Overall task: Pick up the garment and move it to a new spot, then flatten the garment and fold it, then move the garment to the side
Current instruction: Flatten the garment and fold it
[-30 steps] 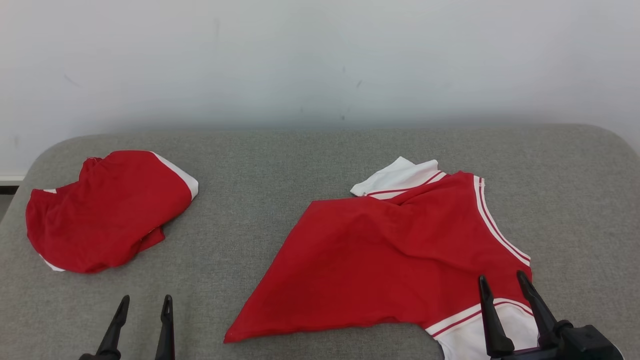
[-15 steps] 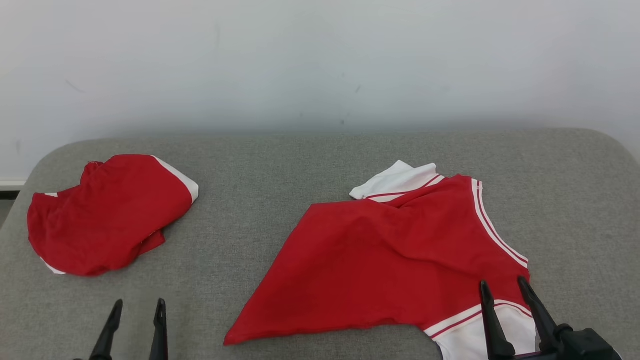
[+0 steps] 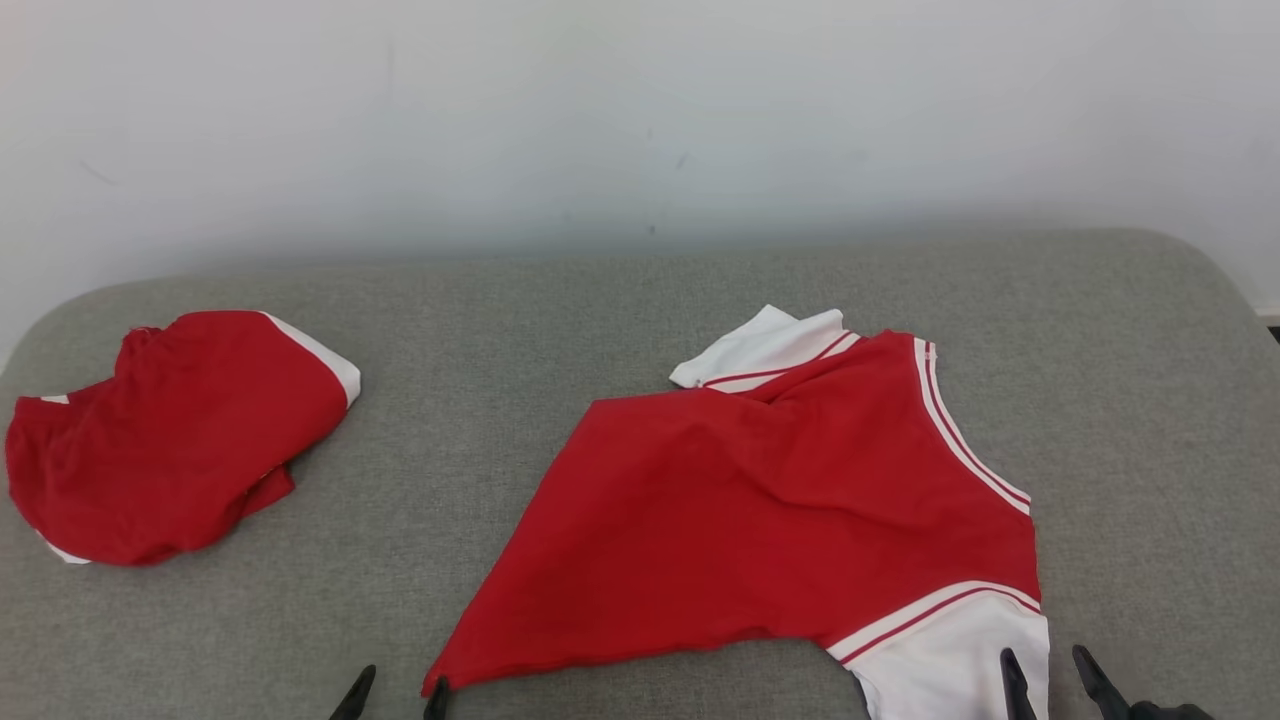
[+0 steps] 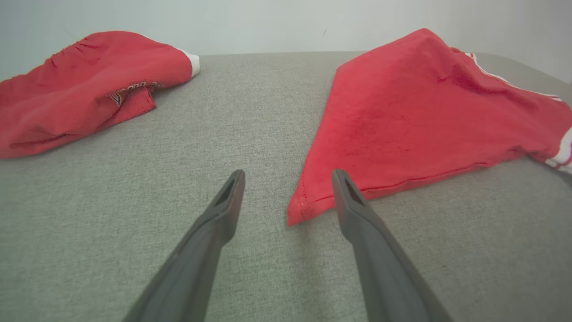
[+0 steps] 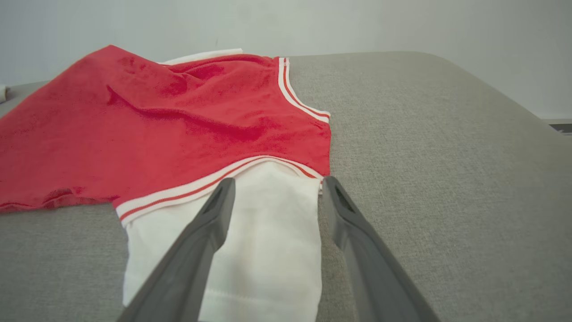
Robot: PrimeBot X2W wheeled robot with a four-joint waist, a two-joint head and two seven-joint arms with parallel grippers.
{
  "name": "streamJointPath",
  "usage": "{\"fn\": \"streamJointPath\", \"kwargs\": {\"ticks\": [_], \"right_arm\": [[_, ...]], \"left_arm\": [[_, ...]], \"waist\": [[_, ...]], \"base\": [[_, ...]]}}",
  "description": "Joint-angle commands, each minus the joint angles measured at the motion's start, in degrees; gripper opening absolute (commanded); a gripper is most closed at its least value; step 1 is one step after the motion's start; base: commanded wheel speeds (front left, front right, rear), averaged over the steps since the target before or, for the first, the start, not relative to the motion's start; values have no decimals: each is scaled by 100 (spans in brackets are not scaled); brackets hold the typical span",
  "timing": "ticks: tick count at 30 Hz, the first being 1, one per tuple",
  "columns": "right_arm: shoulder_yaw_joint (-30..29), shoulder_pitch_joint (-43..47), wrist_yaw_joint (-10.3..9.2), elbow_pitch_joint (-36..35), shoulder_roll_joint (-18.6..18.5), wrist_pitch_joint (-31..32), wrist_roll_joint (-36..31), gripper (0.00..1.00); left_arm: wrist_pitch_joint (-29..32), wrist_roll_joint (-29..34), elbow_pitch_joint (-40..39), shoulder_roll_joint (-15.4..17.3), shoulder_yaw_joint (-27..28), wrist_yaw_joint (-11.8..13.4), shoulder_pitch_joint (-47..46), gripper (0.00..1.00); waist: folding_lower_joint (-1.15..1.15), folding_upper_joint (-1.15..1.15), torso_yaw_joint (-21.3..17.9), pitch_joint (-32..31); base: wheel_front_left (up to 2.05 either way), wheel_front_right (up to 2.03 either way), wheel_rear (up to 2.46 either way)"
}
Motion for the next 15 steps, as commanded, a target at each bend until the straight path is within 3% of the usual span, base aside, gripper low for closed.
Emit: {"fn": "streamJointPath", "kwargs": {"ticks": [1, 15], "right_arm": [[-38, -26, -13, 92, -46, -6, -34, 100], [139, -584, -13, 1554, 31, -95, 75, 100]], "left_arm": [[-18, -52, 91, 50, -66, 14, -129, 100], [-19, -257, 1335, 406, -940, 14, -886, 100]], "waist": [[0, 0, -68, 84], [0, 0, -277, 319]], "base": [[0, 0, 0], [0, 0, 0]]}}
